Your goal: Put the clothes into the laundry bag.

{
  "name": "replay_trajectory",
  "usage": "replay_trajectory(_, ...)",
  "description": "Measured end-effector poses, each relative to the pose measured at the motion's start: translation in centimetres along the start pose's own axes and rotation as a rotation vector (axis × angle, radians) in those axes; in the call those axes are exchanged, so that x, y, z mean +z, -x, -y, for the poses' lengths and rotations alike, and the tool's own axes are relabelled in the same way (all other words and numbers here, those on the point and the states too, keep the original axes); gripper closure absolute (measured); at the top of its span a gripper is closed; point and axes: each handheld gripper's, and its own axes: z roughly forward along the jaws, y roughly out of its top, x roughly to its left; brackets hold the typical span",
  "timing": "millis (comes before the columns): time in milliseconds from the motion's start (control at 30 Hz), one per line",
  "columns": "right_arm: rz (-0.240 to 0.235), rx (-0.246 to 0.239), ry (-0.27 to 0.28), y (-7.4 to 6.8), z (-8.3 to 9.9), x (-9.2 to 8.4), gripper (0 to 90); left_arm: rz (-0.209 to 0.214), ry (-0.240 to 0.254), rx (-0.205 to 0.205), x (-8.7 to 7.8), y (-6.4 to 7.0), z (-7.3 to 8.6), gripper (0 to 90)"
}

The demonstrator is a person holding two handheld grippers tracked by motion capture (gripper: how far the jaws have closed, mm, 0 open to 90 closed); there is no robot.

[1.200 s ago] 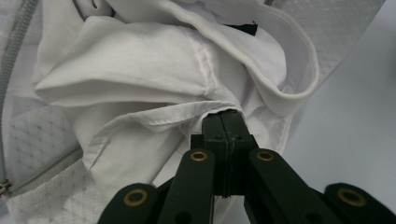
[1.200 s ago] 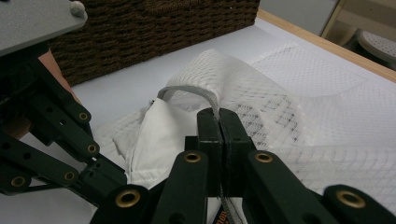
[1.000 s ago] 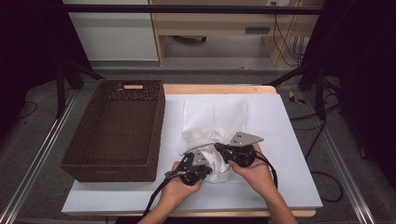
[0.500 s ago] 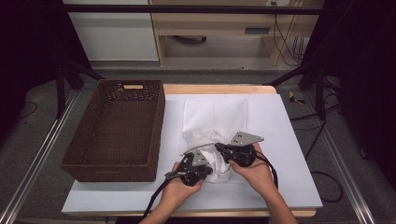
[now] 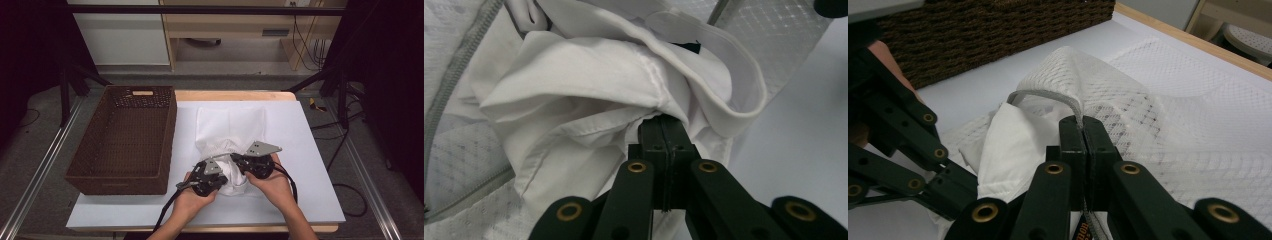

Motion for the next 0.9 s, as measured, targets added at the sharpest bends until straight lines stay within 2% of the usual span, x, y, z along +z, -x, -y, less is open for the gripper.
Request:
replay_trajectory(200, 0.001, -0.004, -0.002, 0.0, 0.1, 0.0, 89.2, 0.008, 0.008, 0.011, -0.6, 0.4, 0.2, 90.0)
replay_trajectory(433, 0.004, -0.007, -0.001, 0.1, 0.0, -0.2, 89.1, 0.024, 0.005, 0.018, -0.1, 1.1, 0.1, 90.0)
replay_trajectory(567, 0.005, 0.000, -0.002, 0.2, 0.1, -0.2, 89.1, 0.033, 0.004, 0.008, 0.2, 1.0, -0.2, 90.0)
replay_trajectory(700, 0.006, -0.002, -0.002, 0.2, 0.1, -0.2, 89.1, 0.016, 0.011, 0.001, 0.5, 0.8, -0.6, 90.0)
replay_trajectory(833, 0.008, -0.001, -0.002, 0.2, 0.1, -0.2, 89.1, 0.006, 0.023, -0.014, 1.4, 0.2, -1.3, 90.0)
replay_trajectory(900, 0.010, -0.001, 0.001, 0.3, 0.1, -0.3, 89.1, -0.002, 0.018, -0.009, 2.0, -0.1, -1.7, 90.0)
